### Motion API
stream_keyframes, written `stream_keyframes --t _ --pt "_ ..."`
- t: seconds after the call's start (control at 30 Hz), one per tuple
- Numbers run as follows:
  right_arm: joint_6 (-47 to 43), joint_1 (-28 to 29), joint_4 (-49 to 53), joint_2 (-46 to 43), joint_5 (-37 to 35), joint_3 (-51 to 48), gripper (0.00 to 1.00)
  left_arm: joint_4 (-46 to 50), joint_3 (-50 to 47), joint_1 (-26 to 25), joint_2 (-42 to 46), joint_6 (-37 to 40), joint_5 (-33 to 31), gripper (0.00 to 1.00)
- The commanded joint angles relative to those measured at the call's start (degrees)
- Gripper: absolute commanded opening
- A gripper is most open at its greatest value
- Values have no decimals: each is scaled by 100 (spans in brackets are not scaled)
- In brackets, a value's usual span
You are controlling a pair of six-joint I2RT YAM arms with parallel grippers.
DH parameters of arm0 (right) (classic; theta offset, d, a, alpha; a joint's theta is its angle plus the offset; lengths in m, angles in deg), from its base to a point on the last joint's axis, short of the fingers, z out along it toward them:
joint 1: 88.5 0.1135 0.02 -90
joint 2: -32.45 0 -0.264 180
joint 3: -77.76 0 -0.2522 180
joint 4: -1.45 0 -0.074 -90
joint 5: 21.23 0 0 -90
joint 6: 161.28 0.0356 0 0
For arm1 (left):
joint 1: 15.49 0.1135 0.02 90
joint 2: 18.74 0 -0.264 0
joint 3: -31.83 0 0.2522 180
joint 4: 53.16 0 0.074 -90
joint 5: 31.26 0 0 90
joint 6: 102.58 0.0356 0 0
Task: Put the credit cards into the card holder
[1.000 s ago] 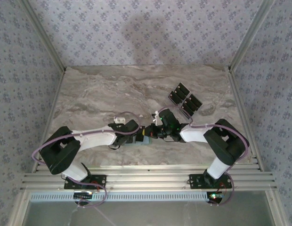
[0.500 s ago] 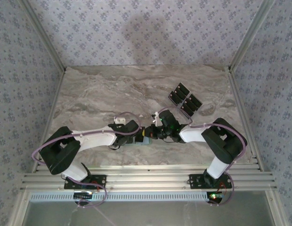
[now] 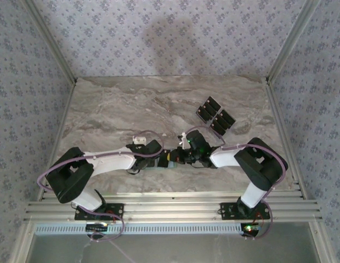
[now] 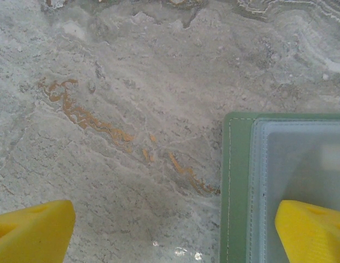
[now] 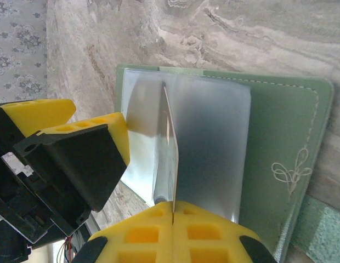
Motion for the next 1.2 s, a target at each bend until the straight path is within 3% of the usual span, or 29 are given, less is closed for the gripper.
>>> stream_keyframes --t 0.0,0.33,1.17 --pt "27 -24 0 168 71 -26 0 397 -202 -9 -43 -19 38 95" --pt "67 -20 -159 587 268 107 0 384 -191 -11 -58 -17 39 95" --pt "-54 -331 -54 693 392 234 0 371 -211 -10 -51 -21 39 95"
